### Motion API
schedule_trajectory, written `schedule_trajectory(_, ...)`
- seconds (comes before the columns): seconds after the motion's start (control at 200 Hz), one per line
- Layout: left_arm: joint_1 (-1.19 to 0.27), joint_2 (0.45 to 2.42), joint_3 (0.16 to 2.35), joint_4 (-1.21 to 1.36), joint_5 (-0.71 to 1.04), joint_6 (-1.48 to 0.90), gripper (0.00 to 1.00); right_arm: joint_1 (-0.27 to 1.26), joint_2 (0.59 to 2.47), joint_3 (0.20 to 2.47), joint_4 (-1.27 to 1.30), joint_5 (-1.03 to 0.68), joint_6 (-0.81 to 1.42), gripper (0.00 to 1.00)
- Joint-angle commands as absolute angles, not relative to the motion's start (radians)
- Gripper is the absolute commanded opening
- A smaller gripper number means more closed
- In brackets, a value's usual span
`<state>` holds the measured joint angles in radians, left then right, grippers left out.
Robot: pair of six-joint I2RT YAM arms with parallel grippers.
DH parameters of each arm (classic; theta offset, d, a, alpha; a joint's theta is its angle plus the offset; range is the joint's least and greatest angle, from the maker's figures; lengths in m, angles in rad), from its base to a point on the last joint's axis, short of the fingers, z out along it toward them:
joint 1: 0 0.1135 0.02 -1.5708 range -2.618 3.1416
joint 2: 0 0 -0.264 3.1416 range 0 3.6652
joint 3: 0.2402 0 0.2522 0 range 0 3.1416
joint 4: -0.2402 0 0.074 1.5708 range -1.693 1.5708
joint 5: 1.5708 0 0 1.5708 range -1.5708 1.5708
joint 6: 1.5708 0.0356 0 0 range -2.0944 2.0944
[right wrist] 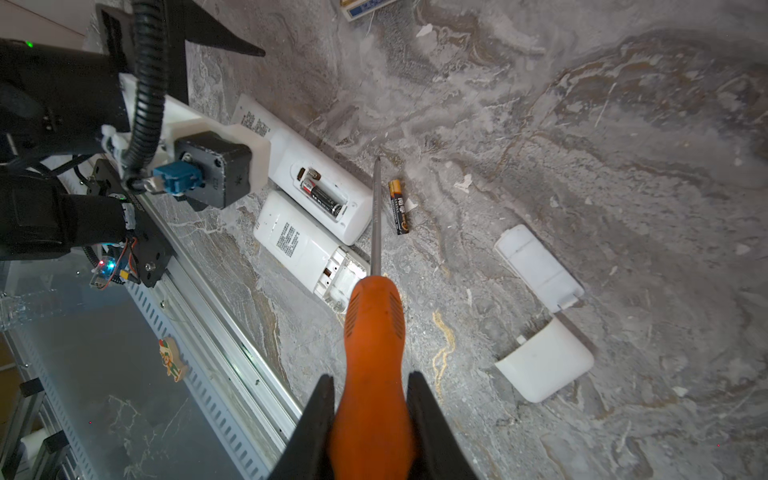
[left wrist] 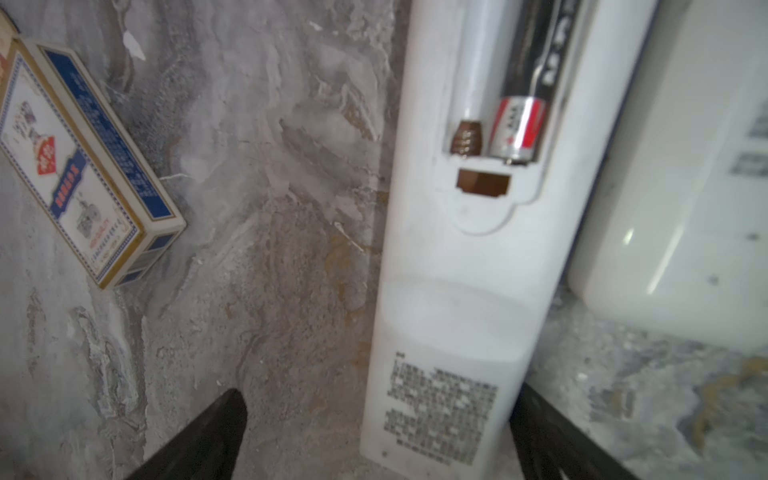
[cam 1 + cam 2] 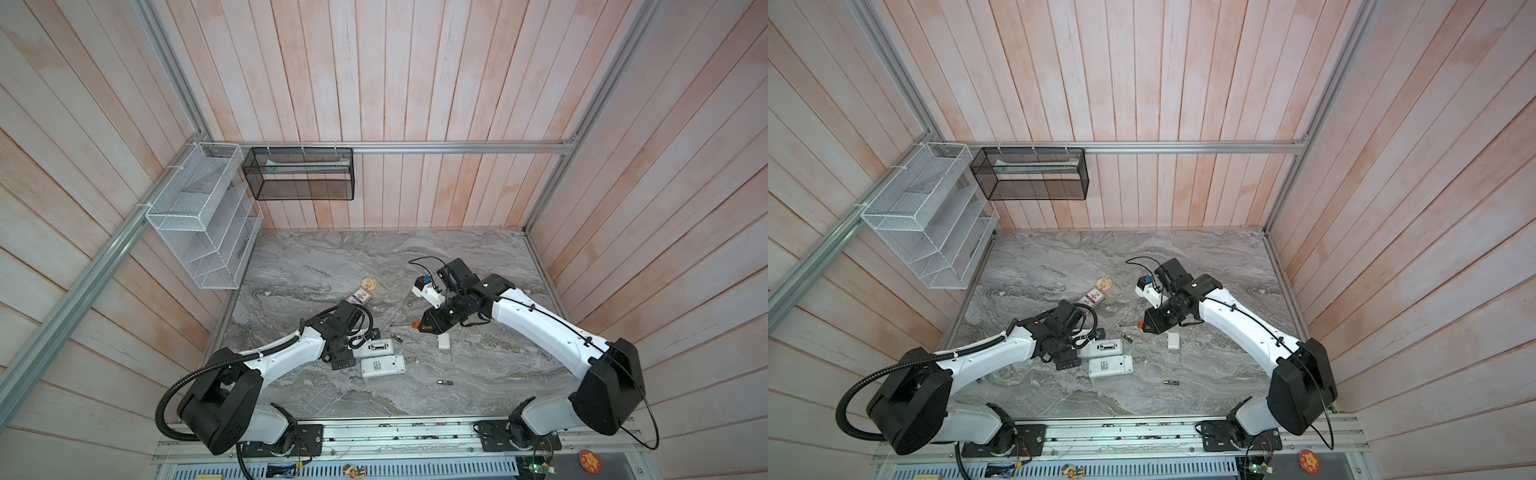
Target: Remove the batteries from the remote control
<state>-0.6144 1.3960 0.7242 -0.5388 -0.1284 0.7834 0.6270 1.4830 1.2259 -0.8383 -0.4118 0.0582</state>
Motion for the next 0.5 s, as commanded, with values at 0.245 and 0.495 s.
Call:
schedule_trajectory(0.245,-0.648,1.295,0.720,-0.694,-0.175,0.616,1.00,0.624,1.647,1.381,-0.857,-0.443,0.029,0.02)
schedule_trajectory(0.495,-0.649,1.317,0.674,-0.630,-0.263,0.647,1.00,0.623,1.723,1.445,-0.870,-0.464,0.011,0.03)
